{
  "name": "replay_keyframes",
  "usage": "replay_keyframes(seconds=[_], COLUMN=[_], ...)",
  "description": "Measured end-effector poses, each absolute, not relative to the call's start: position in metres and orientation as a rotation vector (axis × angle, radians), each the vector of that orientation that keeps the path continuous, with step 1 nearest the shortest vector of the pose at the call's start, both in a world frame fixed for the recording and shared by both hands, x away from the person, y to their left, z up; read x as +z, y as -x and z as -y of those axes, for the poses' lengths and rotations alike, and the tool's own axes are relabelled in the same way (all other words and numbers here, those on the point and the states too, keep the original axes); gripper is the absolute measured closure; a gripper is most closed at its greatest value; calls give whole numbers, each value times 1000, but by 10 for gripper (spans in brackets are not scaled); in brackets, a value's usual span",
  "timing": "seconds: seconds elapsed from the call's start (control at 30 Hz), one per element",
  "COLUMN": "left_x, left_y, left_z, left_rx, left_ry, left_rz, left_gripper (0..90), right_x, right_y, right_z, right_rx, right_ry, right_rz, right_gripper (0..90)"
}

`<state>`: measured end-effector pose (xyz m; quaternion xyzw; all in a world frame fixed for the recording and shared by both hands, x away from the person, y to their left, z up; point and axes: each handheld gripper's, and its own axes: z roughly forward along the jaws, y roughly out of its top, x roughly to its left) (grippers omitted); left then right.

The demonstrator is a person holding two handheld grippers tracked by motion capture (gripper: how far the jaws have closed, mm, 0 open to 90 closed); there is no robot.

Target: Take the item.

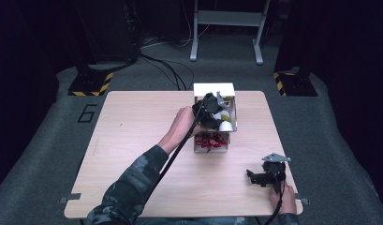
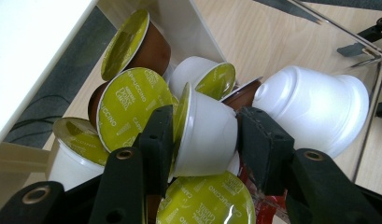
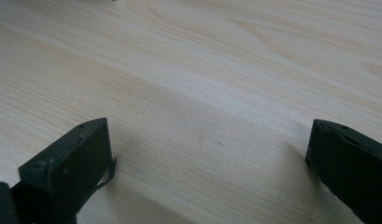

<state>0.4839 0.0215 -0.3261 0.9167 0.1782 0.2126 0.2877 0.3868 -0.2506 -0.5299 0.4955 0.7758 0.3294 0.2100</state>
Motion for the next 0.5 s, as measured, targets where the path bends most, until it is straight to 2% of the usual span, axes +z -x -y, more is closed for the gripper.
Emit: replay_keyframes(seconds=[0.4, 0.5], left_x=[-324, -320], left_y=[-480, -478], left_z=[-24, -27], left_rx=[592, 599], left_ry=[-2410, -2383], left_rz=[-485, -471], left_gripper=[601, 639], right_x=[-530, -530], right_y=[-387, -387], right_z=[251, 251], right_rx=[912, 910], right_ry=[-1375, -1374], right_rz=[-2158, -2157], right_gripper=[0, 0])
